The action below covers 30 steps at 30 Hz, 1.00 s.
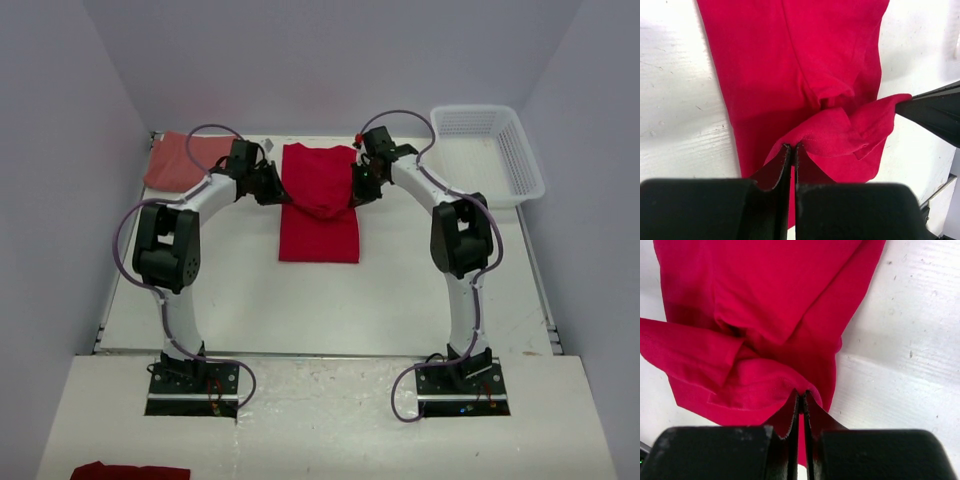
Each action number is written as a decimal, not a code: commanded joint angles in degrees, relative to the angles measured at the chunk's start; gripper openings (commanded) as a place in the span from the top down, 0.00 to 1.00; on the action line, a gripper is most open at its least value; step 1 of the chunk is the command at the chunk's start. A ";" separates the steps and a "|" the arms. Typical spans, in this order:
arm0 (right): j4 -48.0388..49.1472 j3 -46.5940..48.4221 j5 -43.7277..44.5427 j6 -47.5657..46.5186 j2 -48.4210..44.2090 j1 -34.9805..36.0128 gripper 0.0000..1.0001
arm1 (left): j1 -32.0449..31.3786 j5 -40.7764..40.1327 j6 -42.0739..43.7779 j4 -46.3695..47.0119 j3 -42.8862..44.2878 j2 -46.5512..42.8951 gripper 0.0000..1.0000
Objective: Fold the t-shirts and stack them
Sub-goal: Fold the folded rectangular tshirt in 1/3 of the way
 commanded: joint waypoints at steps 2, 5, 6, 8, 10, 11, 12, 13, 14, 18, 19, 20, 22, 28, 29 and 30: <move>-2.73 5.49 -2.83 -2.04 1.73 -0.97 1.00 | 1.10 1.23 -0.09 0.77 3.50 1.29 1.00; -3.44 7.34 -3.70 -2.31 2.96 -1.59 1.00 | 1.45 1.23 -0.27 0.77 3.86 2.00 1.00; -3.70 7.78 -4.06 -2.48 3.75 -1.76 1.00 | 1.54 1.31 -0.35 0.86 3.77 2.08 1.00; -4.23 9.10 -4.67 -2.75 4.46 -2.11 1.00 | 1.72 1.58 -0.36 1.12 3.77 2.52 1.00; -5.37 10.76 -5.03 -3.10 5.86 -2.29 1.00 | 1.89 1.84 -0.36 1.12 3.86 3.05 1.00; -5.38 11.03 -4.77 -3.01 6.13 -2.38 1.00 | 1.98 1.93 -0.27 1.21 3.86 3.31 1.00; -5.38 11.12 -5.29 -3.18 6.39 -2.38 1.00 | 1.98 2.10 -0.35 1.30 3.86 3.40 1.00; -5.55 11.56 -5.29 -3.19 6.83 -2.47 1.00 | 2.07 2.37 -0.27 1.38 3.77 3.84 1.00; -5.73 11.65 -5.12 -3.10 6.92 -2.38 1.00 | 2.07 2.54 -0.35 1.73 3.86 4.02 1.00; -5.90 12.09 -3.98 -3.19 7.36 -2.55 1.00 | 2.33 3.16 -0.53 1.82 4.65 5.51 0.97; -5.99 12.70 -3.98 -3.36 7.79 -2.64 1.00 | 2.33 2.99 -0.53 1.91 4.73 5.51 0.93; -6.43 12.97 -3.71 -3.36 7.97 -2.90 1.00 | 2.42 2.72 -0.53 2.09 4.65 5.51 0.91; -6.78 14.19 -2.31 -3.71 8.32 -3.08 0.98 | 2.51 2.37 -0.36 2.53 4.65 5.34 0.84; -7.57 21.75 -0.90 -5.03 11.84 -5.89 0.72 | 3.30 1.93 1.39 4.72 6.48 5.51 0.75; -7.92 23.07 -1.33 -5.47 12.71 -6.33 0.69 | 3.39 2.02 1.92 4.38 7.36 5.60 0.74; -8.10 25.25 -1.25 -6.25 12.81 -6.60 0.64 | 3.47 1.93 2.28 4.37 8.68 5.34 0.72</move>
